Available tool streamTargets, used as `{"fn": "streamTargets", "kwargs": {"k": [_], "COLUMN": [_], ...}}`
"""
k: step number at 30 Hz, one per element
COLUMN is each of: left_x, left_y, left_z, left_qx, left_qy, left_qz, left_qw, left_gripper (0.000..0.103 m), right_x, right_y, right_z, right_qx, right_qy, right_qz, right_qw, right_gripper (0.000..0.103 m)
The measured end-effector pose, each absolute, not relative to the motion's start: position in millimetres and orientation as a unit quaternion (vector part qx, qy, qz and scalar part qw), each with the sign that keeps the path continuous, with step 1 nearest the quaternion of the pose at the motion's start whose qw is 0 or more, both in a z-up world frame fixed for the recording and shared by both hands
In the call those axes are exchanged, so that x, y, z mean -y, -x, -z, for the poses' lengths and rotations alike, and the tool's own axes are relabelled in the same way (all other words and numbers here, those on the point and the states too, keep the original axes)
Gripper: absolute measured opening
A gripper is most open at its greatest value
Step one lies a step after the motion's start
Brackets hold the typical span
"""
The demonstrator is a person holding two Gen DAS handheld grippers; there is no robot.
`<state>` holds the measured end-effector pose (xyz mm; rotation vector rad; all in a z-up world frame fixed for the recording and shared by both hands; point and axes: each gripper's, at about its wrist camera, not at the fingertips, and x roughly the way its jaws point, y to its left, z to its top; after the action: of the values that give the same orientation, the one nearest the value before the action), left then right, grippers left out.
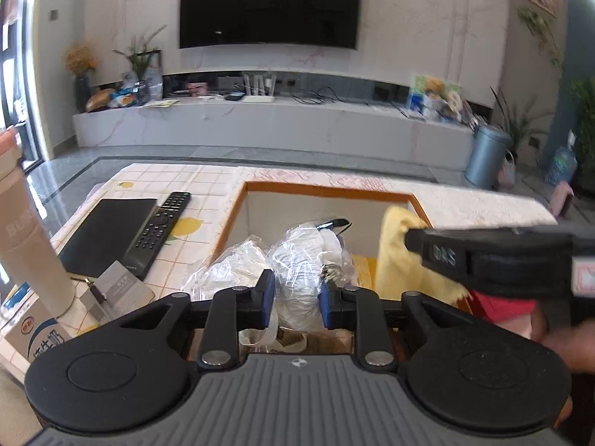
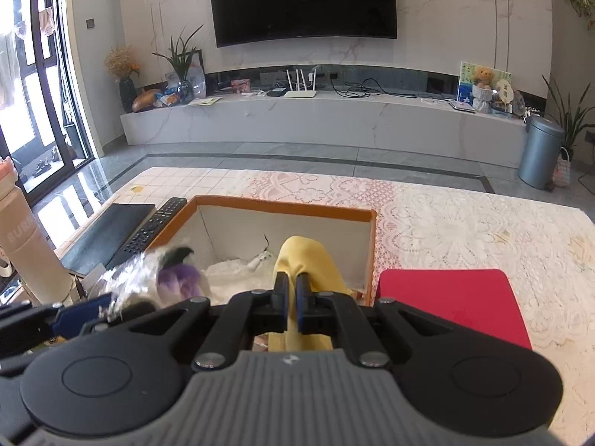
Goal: Organize soft objects
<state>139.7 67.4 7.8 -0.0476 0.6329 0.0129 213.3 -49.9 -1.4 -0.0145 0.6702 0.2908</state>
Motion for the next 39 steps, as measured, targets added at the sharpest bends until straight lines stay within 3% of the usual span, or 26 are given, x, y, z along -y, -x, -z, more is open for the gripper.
{"fn": "streamTargets", "kwargs": {"k": [3,5,7,8,11,13,15,17,20,26,28,31,33,39], "left_x": [-63,-63,-61,-60,-52,-48,-44,-41,-35,-20,-14,-7,-2,6], "left_y": [-136,-133,-126,-122,-110,-97,-81,-65,-42,-14,-7,0,3,11], "left_z": [-6,-8,-14,-18,-34,-47,-59,-71,-88,-108,-108,-105,-101,-89], "left_qx": [-0.314,-0.315,-0.305,-0.296,-0.277,-0.258,-0.237,-0.212,-0.181,-0.157,-0.151,-0.138,-0.143,-0.152], "left_qy": [0.003,0.014,0.017,0.011,-0.015,-0.020,-0.014,-0.010,-0.014,-0.006,-0.006,-0.010,-0.010,0.008], "left_qz": [-0.005,-0.009,-0.016,-0.020,-0.032,-0.040,-0.047,-0.068,-0.083,-0.077,-0.073,-0.045,-0.032,-0.010], "left_qw": [0.949,0.949,0.952,0.955,0.960,0.965,0.970,0.975,0.980,0.984,0.986,0.989,0.989,0.988], "left_gripper": [0.033,0.045,0.074,0.076,0.088,0.089,0.089,0.089,0.089,0.091,0.097,0.097,0.097,0.097], "right_x": [51,55,58,60,69,81,94,107,126,141,146,152,154,159], "right_y": [-211,-208,-203,-199,-185,-174,-159,-142,-115,-68,-55,-40,-30,-11], "right_z": [1,-2,-8,-12,-27,-38,-49,-58,-66,-65,-65,-67,-67,-66], "right_qx": [-0.318,-0.316,-0.311,-0.303,-0.284,-0.273,-0.263,-0.252,-0.250,-0.248,-0.242,-0.233,-0.227,-0.211], "right_qy": [0.007,-0.003,-0.005,-0.003,-0.005,-0.017,-0.031,-0.037,-0.027,0.032,0.037,0.031,0.033,0.038], "right_qz": [-0.124,-0.126,-0.131,-0.130,-0.126,-0.121,-0.117,-0.113,-0.116,-0.111,-0.106,-0.105,-0.103,-0.098], "right_qw": [0.940,0.940,0.941,0.944,0.951,0.954,0.957,0.960,0.961,0.962,0.964,0.966,0.968,0.972], "right_gripper": [0.007,0.009,0.034,0.049,0.054,0.055,0.068,0.071,0.084,0.087,0.087,0.088,0.095,0.096]}}
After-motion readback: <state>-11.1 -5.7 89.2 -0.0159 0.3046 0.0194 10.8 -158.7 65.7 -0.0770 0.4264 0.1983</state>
